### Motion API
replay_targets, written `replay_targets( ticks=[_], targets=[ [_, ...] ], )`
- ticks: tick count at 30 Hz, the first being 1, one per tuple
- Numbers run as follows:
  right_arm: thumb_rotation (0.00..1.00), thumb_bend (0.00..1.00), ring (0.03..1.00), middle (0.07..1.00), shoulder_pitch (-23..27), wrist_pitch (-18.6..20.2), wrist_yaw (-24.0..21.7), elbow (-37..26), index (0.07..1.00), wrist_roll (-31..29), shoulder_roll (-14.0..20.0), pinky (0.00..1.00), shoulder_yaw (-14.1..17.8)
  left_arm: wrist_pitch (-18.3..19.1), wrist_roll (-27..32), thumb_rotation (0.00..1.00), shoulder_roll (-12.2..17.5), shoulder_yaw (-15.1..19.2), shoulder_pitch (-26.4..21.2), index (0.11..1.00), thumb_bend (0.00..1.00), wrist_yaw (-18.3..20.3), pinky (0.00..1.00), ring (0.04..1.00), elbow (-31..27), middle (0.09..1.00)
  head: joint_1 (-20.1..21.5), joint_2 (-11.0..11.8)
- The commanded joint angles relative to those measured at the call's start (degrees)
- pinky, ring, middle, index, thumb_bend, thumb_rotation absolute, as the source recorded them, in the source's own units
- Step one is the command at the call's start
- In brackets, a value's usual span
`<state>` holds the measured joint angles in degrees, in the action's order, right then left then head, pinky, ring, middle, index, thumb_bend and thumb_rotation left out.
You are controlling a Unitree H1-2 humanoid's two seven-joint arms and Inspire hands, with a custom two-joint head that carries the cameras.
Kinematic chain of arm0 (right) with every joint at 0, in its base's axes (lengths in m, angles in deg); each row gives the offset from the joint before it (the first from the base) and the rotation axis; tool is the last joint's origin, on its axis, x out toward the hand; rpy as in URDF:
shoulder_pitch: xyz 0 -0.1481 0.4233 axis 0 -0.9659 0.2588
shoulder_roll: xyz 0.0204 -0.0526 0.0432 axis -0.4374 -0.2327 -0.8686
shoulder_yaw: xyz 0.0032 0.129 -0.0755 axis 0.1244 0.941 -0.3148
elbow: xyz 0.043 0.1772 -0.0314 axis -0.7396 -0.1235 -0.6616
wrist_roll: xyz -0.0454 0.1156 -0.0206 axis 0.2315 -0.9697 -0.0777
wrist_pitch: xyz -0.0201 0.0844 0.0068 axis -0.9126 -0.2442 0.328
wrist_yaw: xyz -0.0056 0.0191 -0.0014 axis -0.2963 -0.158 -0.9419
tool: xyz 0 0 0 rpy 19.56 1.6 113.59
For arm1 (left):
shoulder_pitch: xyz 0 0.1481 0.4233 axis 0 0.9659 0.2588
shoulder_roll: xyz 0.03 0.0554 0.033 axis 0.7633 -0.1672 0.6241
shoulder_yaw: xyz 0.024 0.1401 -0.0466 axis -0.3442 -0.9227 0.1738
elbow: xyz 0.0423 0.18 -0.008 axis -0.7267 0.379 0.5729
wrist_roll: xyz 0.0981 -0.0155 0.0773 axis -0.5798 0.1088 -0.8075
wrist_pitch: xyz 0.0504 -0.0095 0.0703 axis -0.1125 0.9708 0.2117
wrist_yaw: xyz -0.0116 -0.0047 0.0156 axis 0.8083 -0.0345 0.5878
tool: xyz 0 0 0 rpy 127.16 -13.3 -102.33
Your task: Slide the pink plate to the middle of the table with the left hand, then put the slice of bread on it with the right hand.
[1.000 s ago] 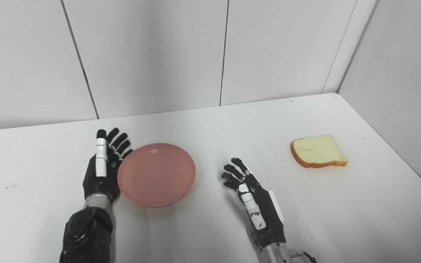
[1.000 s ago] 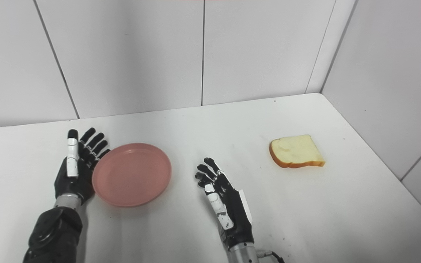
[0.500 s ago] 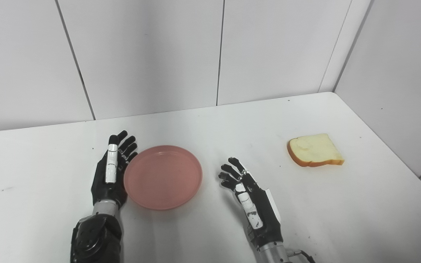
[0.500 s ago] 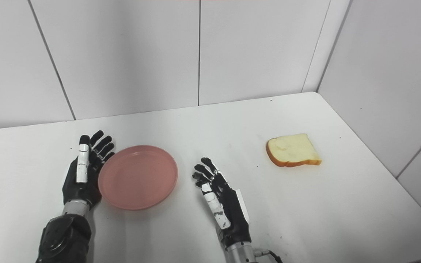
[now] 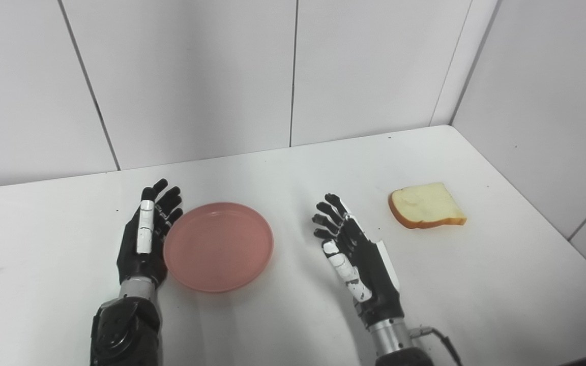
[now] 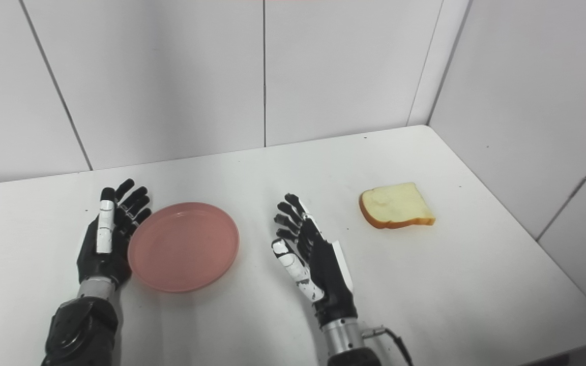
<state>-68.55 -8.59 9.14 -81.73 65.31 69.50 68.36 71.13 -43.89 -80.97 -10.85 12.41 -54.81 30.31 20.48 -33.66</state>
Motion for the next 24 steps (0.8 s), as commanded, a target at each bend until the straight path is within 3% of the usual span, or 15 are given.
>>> replay_targets(
  ticks=[1,6,12,16,19,24],
  targets=[
    [0.79,0.83,0.851,0.882,3.11,4.66,-1.10,-4.99,0.910,-1.90,2.54,0.83,2.34,1.80,0.22,0.77,-0.18,-0.16,1.07,0.806,0.90,0.00,0.87,0.866,1.84,0.810,-0.06,-0.01],
    [0.80,0.85,0.854,0.889,8.54,14.06,-2.19,-10.06,0.906,-6.02,8.62,0.85,7.51,1.83,0.30,0.76,-0.41,-0.08,0.93,0.804,0.88,-0.14,0.87,0.867,2.39,0.802,0.17,0.34],
    [0.75,0.86,0.854,0.894,13.48,19.27,-3.55,-7.99,0.909,-6.76,16.94,0.82,11.97,1.02,0.37,0.76,-0.69,-0.06,0.66,0.805,0.87,0.04,0.89,0.866,3.69,0.810,-0.15,0.86],
    [0.74,0.86,0.875,0.887,15.50,19.95,-6.46,-4.36,0.927,-4.24,24.28,0.82,12.27,0.52,0.45,0.76,-0.82,-0.05,0.62,0.806,0.87,0.17,0.89,0.865,4.08,0.801,-0.42,1.28],
    [0.73,0.88,0.878,0.895,16.48,21.14,-8.82,-2.70,0.955,0.70,30.93,0.82,10.76,0.57,0.81,0.75,-0.95,0.19,0.56,0.832,0.86,0.29,0.92,0.873,4.31,0.812,-0.68,1.65],
    [0.63,0.98,0.936,0.978,18.06,21.83,-15.05,1.31,0.976,7.08,41.77,0.80,7.33,0.20,0.95,0.74,-1.33,0.39,0.54,0.839,0.89,0.52,0.92,0.877,5.13,0.827,-1.35,2.10]
  ],
)
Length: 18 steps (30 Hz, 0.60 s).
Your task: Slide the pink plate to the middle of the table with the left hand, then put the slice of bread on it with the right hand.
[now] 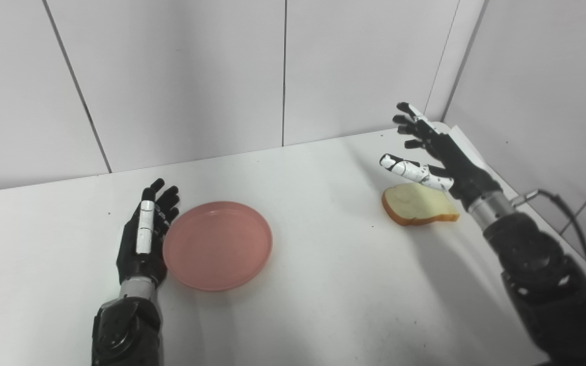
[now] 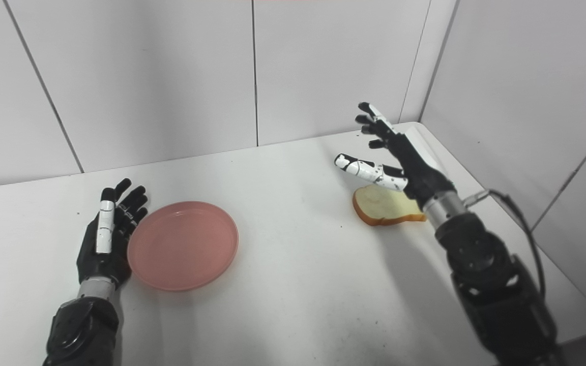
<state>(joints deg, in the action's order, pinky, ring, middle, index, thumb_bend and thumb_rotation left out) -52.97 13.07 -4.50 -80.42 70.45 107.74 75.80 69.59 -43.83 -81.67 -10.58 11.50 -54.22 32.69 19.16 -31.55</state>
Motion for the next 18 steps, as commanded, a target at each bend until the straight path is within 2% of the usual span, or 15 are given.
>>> replay_targets(
  ticks=[1,2,4,7,10,12,15,18],
  targets=[
    [0.60,0.99,0.950,0.991,2.77,0.15,-2.46,0.74,0.979,2.69,5.04,0.81,-0.66,1.68,0.86,0.74,-0.70,0.11,1.48,0.842,0.89,-0.03,0.93,0.878,2.81,0.831,-0.03,-0.01],
    [0.58,1.00,0.962,0.996,3.11,0.38,-3.57,1.45,0.978,3.38,6.56,0.81,-1.28,1.68,0.97,0.74,-0.76,0.17,1.50,0.847,0.89,0.13,0.93,0.880,2.83,0.834,-0.03,-0.01],
    [0.52,1.00,0.996,1.000,3.87,0.57,-5.88,3.42,0.978,4.35,9.31,0.87,-2.35,1.34,0.78,0.75,-0.75,0.10,1.43,0.868,0.89,0.32,0.95,0.885,3.23,0.842,-0.25,0.10],
    [0.50,1.00,1.000,1.000,5.33,-3.45,-9.38,8.58,0.982,6.05,13.56,0.85,-4.76,1.18,0.64,0.74,-0.91,0.23,1.39,0.873,0.89,0.13,0.95,0.879,3.35,0.837,-0.44,0.12],
    [0.45,1.00,1.000,1.000,6.92,-5.20,-12.29,11.79,0.985,8.06,16.63,0.82,-7.45,1.26,0.59,0.75,-1.01,0.19,1.50,0.882,0.89,0.12,0.95,0.880,3.15,0.842,-0.60,0.24],
    [0.41,1.00,1.000,1.000,8.22,-6.34,-13.85,13.71,0.970,10.28,18.32,0.86,-9.58,1.36,0.67,0.74,-1.12,0.23,1.57,0.888,0.90,0.10,0.95,0.886,3.03,0.846,-0.86,0.26],
    [0.36,1.00,1.000,1.000,9.94,-8.14,-15.91,15.93,0.960,12.27,19.84,0.97,-11.76,1.43,0.53,0.74,-1.21,0.22,1.64,0.896,0.90,-0.07,0.96,0.888,2.97,0.843,-1.07,0.18],
    [0.34,1.00,1.000,1.000,11.92,-9.09,-18.58,17.61,0.960,14.10,20.98,1.00,-13.76,1.45,0.41,0.74,-1.19,0.17,1.74,0.904,0.89,-0.06,0.95,0.884,2.72,0.843,-0.93,0.18]
  ],
)
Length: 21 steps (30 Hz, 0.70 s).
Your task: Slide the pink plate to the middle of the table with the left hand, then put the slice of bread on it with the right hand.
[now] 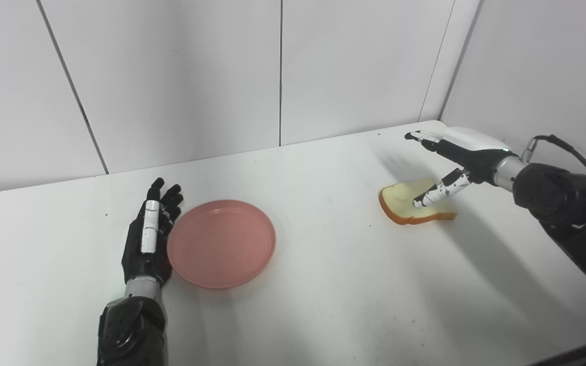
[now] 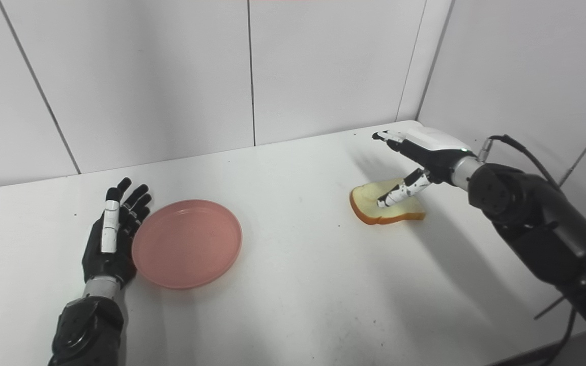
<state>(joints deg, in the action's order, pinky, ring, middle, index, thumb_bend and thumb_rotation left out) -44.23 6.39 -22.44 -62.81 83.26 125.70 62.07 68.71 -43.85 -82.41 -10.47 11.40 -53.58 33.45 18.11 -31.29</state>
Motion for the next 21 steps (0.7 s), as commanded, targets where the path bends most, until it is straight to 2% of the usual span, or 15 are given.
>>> replay_targets(
  ticks=[1,5,12,17,21],
  targets=[
    [0.36,1.00,1.000,1.000,4.12,-2.84,-1.78,0.70,0.965,2.05,3.36,1.00,-0.91,2.39,0.46,0.75,-0.39,0.07,1.83,0.908,0.88,-0.60,0.96,0.885,1.91,0.845,0.16,-0.05],
    [0.39,1.00,1.000,1.000,7.76,-3.38,-6.13,2.76,0.982,4.75,3.92,1.00,-4.17,2.28,0.41,0.75,-0.33,0.09,1.71,0.930,0.87,-0.60,0.97,0.893,2.23,0.845,0.08,0.02],
    [0.37,1.00,1.000,1.000,11.41,-3.43,-10.47,3.76,0.989,7.64,3.10,1.00,-6.86,2.30,0.23,0.75,-0.70,0.04,1.75,0.935,0.88,-1.00,0.96,0.890,2.49,0.848,-0.27,0.04],
    [0.40,1.00,1.000,1.000,11.57,-6.52,-8.11,4.59,0.974,10.67,1.71,1.00,-7.58,1.96,-0.03,0.75,-0.57,-0.09,1.83,0.937,0.88,-0.94,0.97,0.892,2.59,0.846,-0.36,-0.03],
    [0.37,1.00,1.000,1.000,12.09,-6.93,-8.09,5.43,0.961,12.71,0.24,1.00,-8.03,1.94,-0.59,0.76,-0.49,-0.49,1.94,0.939,0.89,-1.08,0.95,0.891,2.56,0.837,-0.42,0.02]
  ],
)
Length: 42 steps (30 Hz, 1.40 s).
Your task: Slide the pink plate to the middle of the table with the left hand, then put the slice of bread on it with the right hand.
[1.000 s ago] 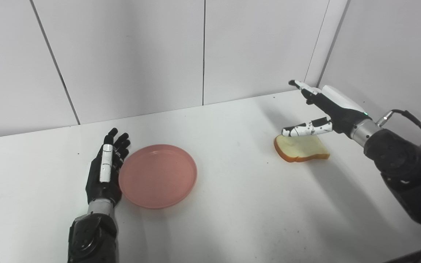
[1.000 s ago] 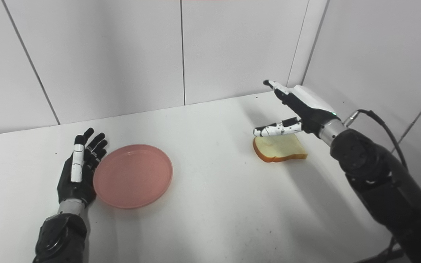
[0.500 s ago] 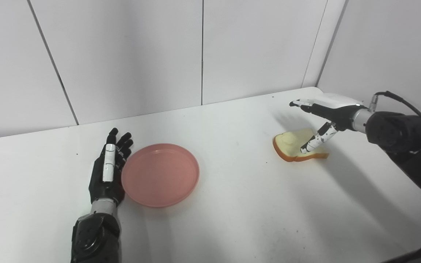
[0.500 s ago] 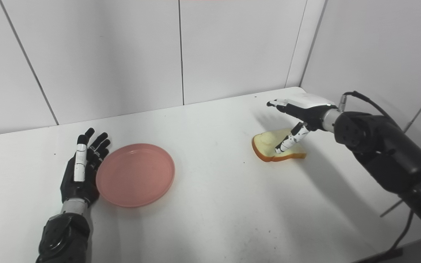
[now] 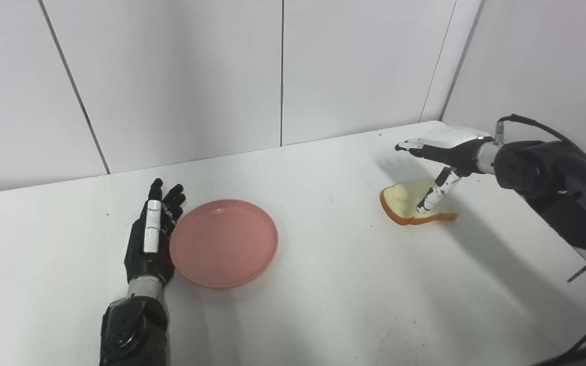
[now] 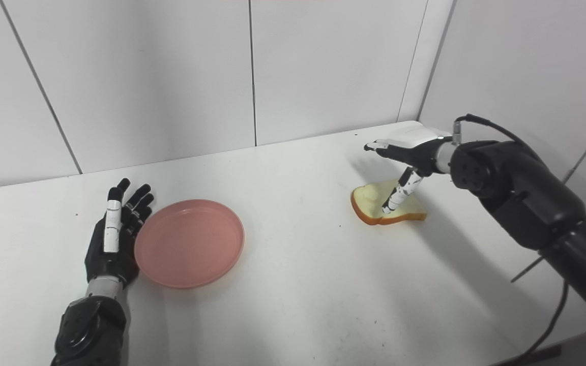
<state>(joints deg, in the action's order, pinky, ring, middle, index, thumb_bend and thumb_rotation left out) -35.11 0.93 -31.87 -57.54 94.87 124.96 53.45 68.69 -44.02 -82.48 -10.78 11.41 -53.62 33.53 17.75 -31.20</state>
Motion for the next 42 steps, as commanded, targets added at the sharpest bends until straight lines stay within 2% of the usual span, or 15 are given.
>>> replay_targets(
  ticks=[1,7,14,19,24,27,36,42],
  targets=[
    [0.36,1.00,1.000,1.000,3.16,-1.66,1.12,0.55,0.964,1.42,0.69,1.00,0.44,1.90,-0.39,0.76,-0.43,-0.23,1.93,0.940,0.88,-1.02,0.95,0.891,2.54,0.832,-0.07,-0.07],
    [0.36,1.00,1.000,1.000,4.84,-3.61,0.52,5.30,0.963,3.10,-1.26,1.00,-1.46,1.74,-0.15,0.75,-0.62,-0.44,2.21,0.938,0.87,-0.89,0.95,0.889,2.40,0.827,-0.30,-0.25],
    [0.37,1.00,1.000,1.000,6.31,-3.85,-0.87,8.92,0.967,3.60,-2.54,1.00,-2.37,1.56,-0.24,0.76,-0.46,-0.48,2.03,0.942,0.86,-0.99,0.95,0.891,2.87,0.826,-0.15,-0.29],
    [0.37,1.00,1.000,1.000,6.40,-10.14,4.26,11.24,0.950,7.36,-2.77,1.00,-4.11,1.47,-0.17,0.75,-0.80,-0.45,2.18,0.923,0.87,-1.20,0.94,0.890,2.72,0.818,-0.35,-0.40],
    [0.36,1.00,1.000,1.000,7.41,-13.00,5.96,12.73,0.954,11.77,-3.10,1.00,-6.20,2.06,-0.02,0.75,-0.83,-0.45,2.37,0.927,0.87,-1.10,0.96,0.889,2.18,0.820,-0.34,-0.51],
    [0.35,1.00,1.000,1.000,8.29,-12.67,4.03,13.16,0.966,12.32,-3.46,1.00,-6.79,2.13,-0.33,0.75,-0.80,-0.57,2.50,0.930,0.87,-1.30,0.96,0.888,1.95,0.819,-0.41,-0.63],
    [0.35,1.00,1.000,1.000,9.59,-11.13,-2.54,13.07,0.977,9.90,-3.28,1.00,-5.99,2.59,0.15,0.74,-1.04,-0.28,2.47,0.936,0.87,-1.28,0.96,0.887,1.91,0.816,-0.41,-0.65],
    [0.35,1.00,1.000,1.000,9.66,-11.81,-2.58,14.42,0.970,11.79,-3.09,1.00,-6.76,2.49,-0.23,0.75,-0.95,-0.58,2.66,0.935,0.87,-1.21,0.95,0.879,1.67,0.820,-0.47,-0.89]
  ],
)
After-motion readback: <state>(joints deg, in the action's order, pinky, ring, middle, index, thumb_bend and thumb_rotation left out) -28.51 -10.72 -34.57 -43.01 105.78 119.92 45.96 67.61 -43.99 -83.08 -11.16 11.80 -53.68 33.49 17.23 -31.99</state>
